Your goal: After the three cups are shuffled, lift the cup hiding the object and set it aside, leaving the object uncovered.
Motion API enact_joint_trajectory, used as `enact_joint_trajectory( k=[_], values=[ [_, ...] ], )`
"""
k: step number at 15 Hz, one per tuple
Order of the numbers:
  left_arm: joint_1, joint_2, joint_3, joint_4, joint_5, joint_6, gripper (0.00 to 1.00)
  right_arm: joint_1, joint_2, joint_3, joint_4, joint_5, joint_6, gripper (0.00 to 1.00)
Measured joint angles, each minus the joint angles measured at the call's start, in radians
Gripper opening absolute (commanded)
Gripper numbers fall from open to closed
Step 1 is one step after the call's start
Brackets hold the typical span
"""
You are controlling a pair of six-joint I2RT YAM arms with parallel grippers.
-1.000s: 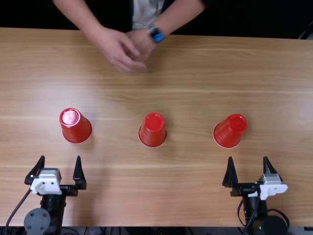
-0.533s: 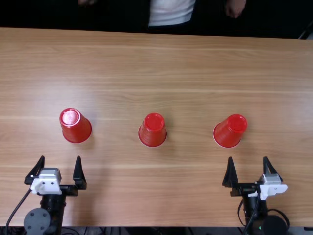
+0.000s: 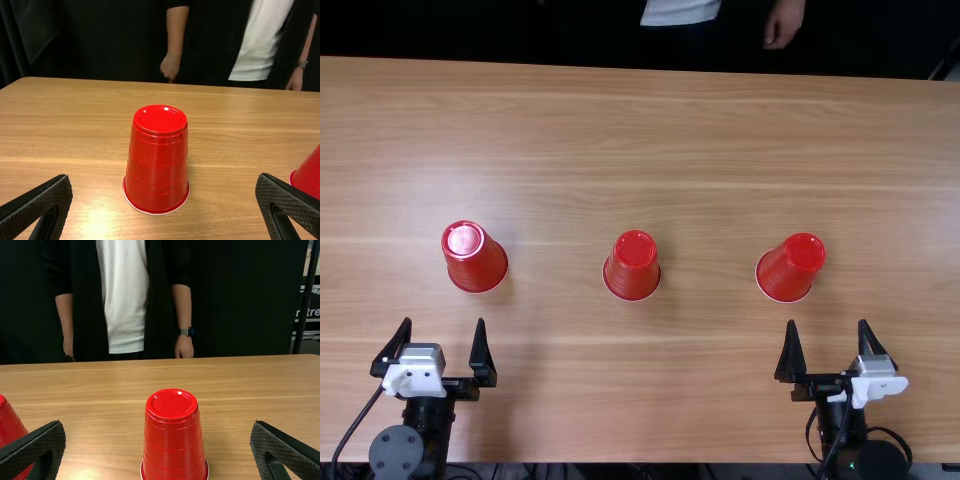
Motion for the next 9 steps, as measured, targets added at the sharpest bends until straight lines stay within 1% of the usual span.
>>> enact_joint_trajectory(
  k=[4,5,7,8,9],
  values=[
    [0.000,0.000,0.000,-0.001,-0.001,0.000,1.00,0.000,0.000,0.000,0.000,0.000,-0.002,1.00],
    [0.000,0.000,0.000,-0.001,-0.001,0.000,1.00,0.000,0.000,0.000,0.000,0.000,-0.012,1.00],
    [0.000,0.000,0.000,0.000,0.000,0.001,1.00,0.000,0.000,0.000,0.002,0.000,-0.079,1.00],
    [0.000,0.000,0.000,0.000,0.005,0.003,1.00,-0.002,0.000,0.005,-0.002,0.001,-0.097,1.00],
    [-0.002,0.000,0.000,0.000,0.025,0.014,1.00,-0.019,0.000,0.030,-0.010,0.001,-0.110,1.00]
  ],
)
